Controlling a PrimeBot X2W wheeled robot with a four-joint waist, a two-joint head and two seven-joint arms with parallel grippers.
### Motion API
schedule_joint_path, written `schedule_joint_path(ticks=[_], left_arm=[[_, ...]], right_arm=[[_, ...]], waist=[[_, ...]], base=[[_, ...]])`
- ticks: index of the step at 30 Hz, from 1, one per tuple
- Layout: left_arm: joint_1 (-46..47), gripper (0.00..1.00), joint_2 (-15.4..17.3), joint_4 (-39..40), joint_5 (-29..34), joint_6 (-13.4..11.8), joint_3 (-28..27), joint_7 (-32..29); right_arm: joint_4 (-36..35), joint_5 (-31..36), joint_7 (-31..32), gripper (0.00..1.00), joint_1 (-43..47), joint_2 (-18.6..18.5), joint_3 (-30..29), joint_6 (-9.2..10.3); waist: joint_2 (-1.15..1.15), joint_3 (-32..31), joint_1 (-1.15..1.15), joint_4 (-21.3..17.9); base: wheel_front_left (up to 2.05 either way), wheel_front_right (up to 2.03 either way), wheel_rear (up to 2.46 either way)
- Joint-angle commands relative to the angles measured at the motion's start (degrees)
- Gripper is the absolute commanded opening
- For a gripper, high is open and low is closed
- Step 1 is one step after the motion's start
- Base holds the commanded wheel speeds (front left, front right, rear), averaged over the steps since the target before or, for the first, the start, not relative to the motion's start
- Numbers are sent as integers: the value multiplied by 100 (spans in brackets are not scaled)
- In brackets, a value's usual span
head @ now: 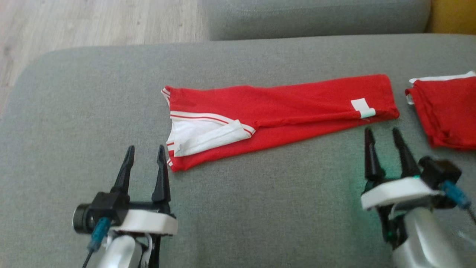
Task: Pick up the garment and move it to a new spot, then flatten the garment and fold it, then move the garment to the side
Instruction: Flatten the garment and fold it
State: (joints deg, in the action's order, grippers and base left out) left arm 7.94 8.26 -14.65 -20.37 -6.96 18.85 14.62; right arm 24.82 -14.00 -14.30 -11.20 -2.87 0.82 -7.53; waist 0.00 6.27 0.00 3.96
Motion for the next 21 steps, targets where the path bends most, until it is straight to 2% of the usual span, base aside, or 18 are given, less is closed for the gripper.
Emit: schedule_joint_path(ticks=[1, 4, 8, 16, 21], left_arm=[[383, 100, -19, 154, 104, 58, -282, 38], [481, 100, -87, 142, 201, 153, -333, 38], [659, 100, -214, 98, 363, 326, -391, 38], [935, 100, -396, -23, 590, 571, -494, 38], [989, 100, -450, -88, 684, 662, -583, 38]], right_arm=[[-58, 155, 76, 100, -507, -1, -51, 4], [158, 353, 228, 100, -813, -1, -324, 4], [705, 616, 509, 100, -1487, -1, -1051, 4], [1850, 1716, 881, 100, -2396, -1, -2530, 4], [2468, 2153, 965, 100, -2702, -1, -2955, 4]], waist=[[0, 166, 0, 59], [0, 322, 0, 108], [0, 660, 0, 231], [0, 1054, 0, 471], [0, 1120, 0, 527]], base=[[0, 0, 0], [0, 0, 0], [0, 0, 0], [0, 0, 0], [0, 0, 0]])
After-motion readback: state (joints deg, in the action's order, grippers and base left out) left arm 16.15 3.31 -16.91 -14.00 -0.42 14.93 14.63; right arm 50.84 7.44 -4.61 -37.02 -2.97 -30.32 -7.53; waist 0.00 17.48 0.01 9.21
